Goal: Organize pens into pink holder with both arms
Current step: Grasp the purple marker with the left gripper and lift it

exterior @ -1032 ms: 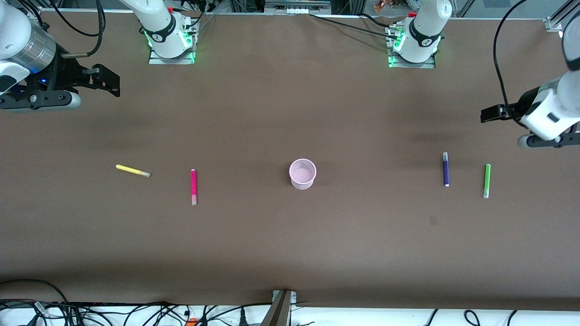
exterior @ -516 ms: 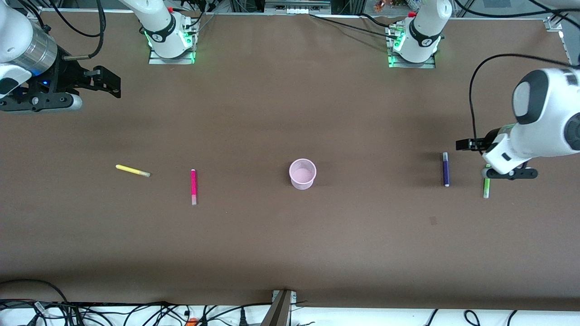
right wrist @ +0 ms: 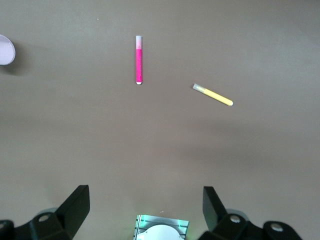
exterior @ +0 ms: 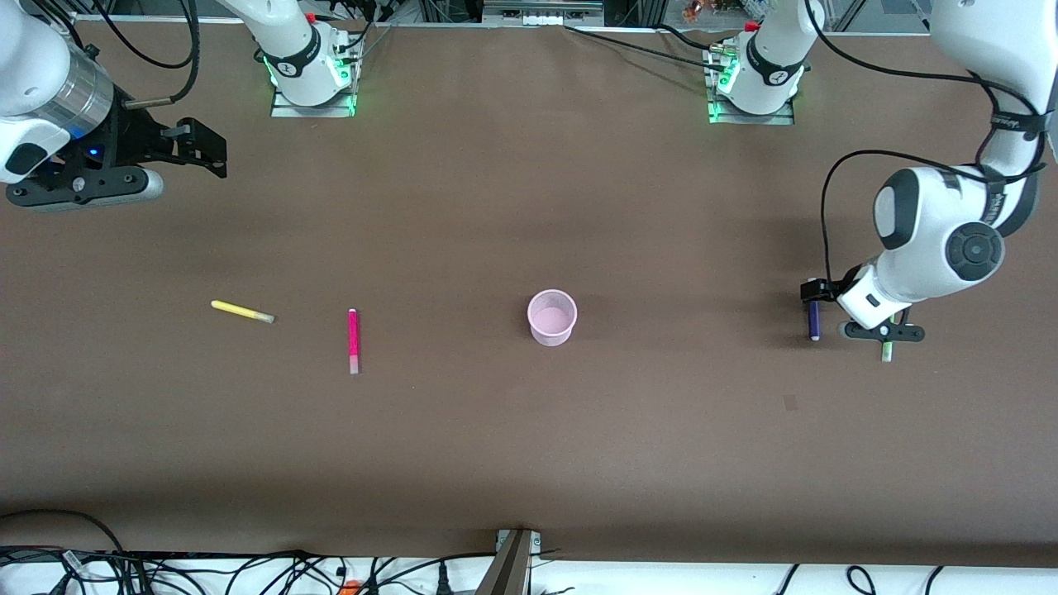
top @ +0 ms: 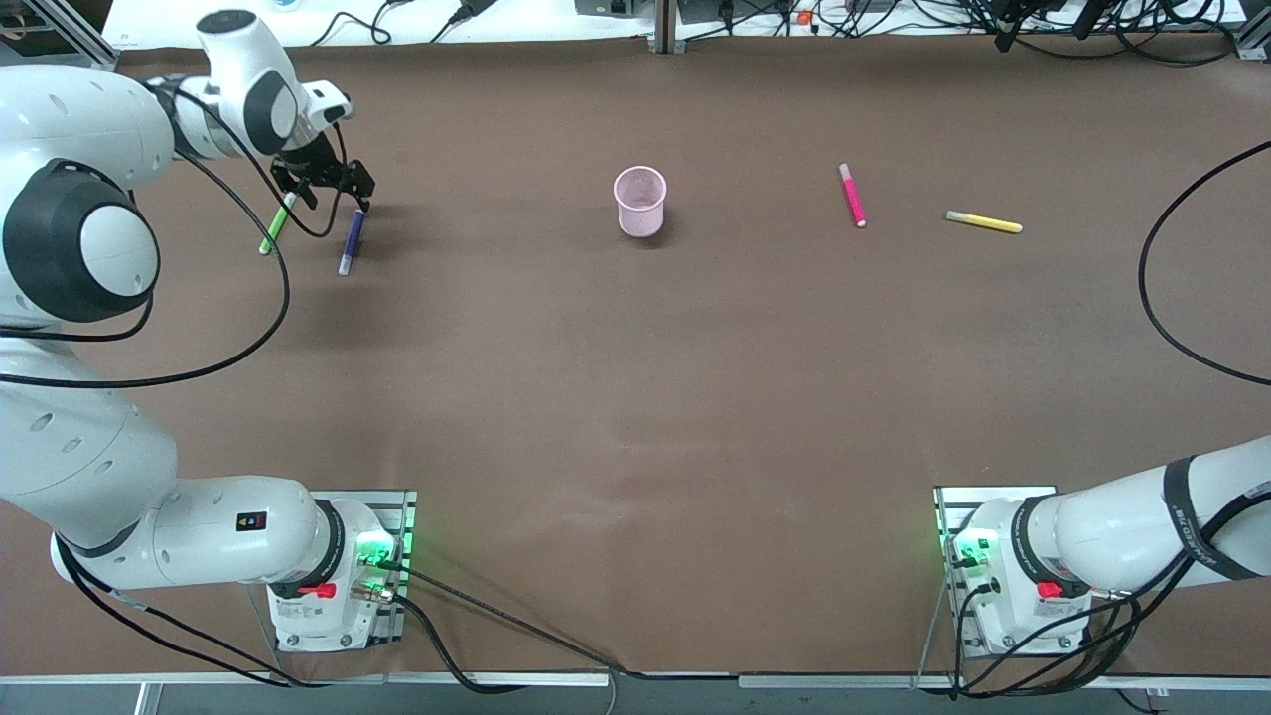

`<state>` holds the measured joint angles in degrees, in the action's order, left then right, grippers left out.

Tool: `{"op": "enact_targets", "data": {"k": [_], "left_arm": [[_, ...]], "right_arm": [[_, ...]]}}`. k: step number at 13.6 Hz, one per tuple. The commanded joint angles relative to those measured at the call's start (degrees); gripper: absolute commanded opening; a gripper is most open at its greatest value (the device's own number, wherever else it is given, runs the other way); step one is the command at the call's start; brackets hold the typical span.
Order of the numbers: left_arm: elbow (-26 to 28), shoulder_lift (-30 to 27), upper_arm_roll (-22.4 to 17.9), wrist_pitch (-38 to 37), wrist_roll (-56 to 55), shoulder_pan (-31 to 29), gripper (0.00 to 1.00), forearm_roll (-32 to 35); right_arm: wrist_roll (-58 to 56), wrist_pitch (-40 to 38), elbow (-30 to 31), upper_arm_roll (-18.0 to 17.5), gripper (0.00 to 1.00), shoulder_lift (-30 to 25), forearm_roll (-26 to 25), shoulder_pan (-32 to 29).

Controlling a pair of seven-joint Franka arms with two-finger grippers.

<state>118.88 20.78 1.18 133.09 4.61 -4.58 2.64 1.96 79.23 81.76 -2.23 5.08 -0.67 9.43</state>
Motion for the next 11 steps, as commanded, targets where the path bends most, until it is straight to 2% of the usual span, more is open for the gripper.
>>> {"op": "enact_targets", "data": {"k": [1,3,9,10,11], "left_arm": [[0.9,4.2,0.1,8.6,4.4,-1.0,1.00,1.2],[0.7,6.7,0.1,13.6,7.8,-1.3,1.00,1.2],[-0.4,10.1,0.0,17.1,12.3,-2.5,1.00,1.3],[-0.4,10.2,0.1,17.6,13.0,-2.9,0.94,1.3],[-0.4,10.2,0.1,17.6,13.1,-3.0,0.81,1.3]], "right_arm": [[-1.1,0.7,-1.1,0.3,1.00,0.7,2.7,0.1],[-1.1,0.9,-0.5,0.4,1.00,1.4,4.7,-0.2],[-1.3,2.7,0.9,0.7,1.00,2.0,4.1,-1.5],[-1.3,3.0,0.9,0.7,1.00,2.3,4.2,-1.6],[-1.3,2.7,0.9,0.6,1.00,2.2,4.3,-1.6]]}}
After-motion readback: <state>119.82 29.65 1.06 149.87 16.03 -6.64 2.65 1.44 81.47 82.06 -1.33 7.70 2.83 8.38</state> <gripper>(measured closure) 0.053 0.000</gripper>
